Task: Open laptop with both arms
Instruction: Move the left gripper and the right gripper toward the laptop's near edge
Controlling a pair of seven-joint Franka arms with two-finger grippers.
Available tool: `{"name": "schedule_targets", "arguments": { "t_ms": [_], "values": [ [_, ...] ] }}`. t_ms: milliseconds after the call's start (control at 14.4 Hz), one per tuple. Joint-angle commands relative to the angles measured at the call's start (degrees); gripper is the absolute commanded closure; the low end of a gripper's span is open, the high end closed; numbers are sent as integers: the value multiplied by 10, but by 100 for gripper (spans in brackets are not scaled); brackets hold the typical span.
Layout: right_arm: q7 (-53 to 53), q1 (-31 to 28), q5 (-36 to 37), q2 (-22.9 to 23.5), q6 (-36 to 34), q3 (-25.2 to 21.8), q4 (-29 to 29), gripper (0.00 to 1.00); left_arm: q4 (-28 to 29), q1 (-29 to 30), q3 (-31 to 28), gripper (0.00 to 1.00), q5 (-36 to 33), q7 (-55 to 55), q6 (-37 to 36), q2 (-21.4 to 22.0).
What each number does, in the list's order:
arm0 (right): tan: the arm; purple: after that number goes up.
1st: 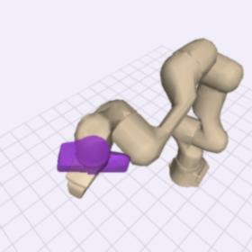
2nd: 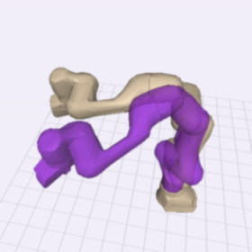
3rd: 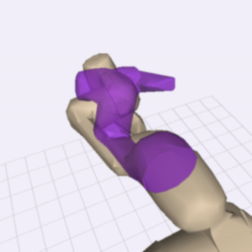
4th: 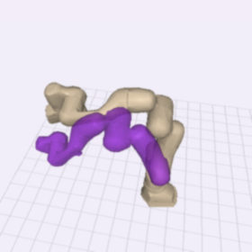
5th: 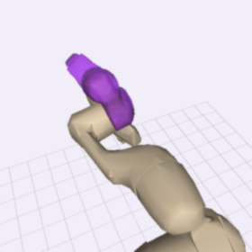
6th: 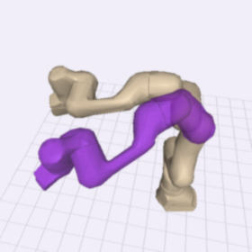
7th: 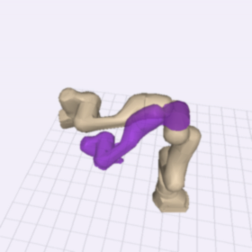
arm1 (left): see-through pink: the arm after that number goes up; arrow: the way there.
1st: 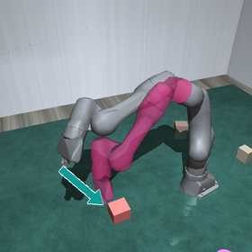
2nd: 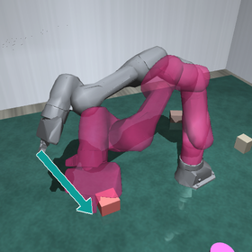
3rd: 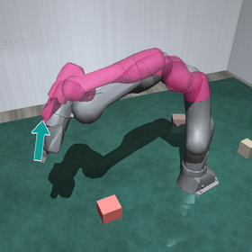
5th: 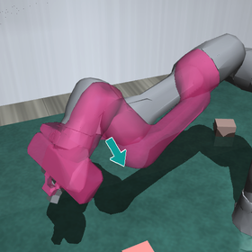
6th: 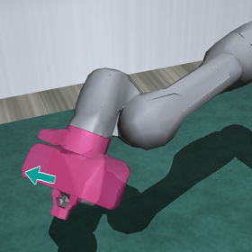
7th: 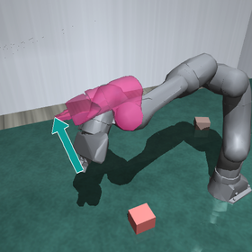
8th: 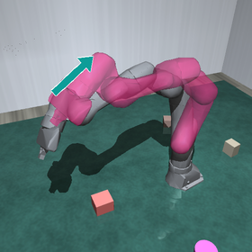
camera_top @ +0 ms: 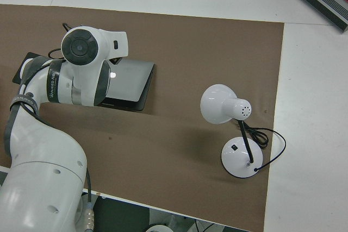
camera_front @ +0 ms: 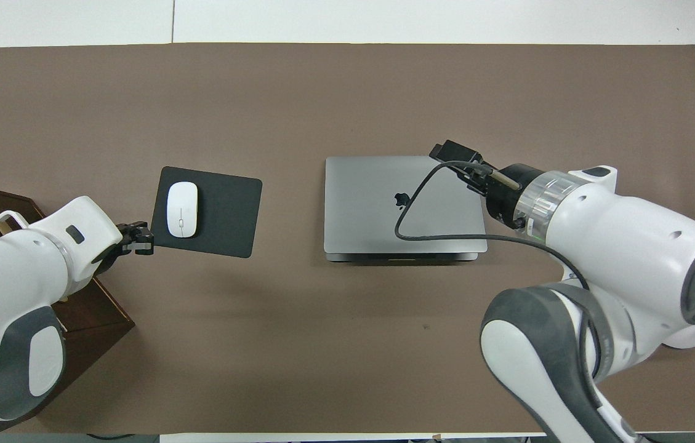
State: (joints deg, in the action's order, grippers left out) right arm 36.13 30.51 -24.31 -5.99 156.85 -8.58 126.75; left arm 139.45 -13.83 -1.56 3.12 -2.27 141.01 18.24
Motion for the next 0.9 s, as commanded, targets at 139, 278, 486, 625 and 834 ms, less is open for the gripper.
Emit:
{"name": "schedule_targets", "arguments": {
  "t_ms": [139,278,486,625,834],
  "values": [
    [41,49,-39,-17,99,-2,62,0,103,-66,-7,100,7,48,139,22],
    [40,72,-74,-14,133,-2,73,0,128,-95,-8,100,8,77,192,19],
    [41,110,-112,-16,206,-1,116,0,159,-138,-8,100,8,105,270,0],
    [40,127,-144,-16,227,-2,127,0,170,-158,-8,100,9,109,309,-14],
    [40,149,-190,-18,257,-1,148,0,171,-185,-7,100,9,114,349,-34]
  ]
}}
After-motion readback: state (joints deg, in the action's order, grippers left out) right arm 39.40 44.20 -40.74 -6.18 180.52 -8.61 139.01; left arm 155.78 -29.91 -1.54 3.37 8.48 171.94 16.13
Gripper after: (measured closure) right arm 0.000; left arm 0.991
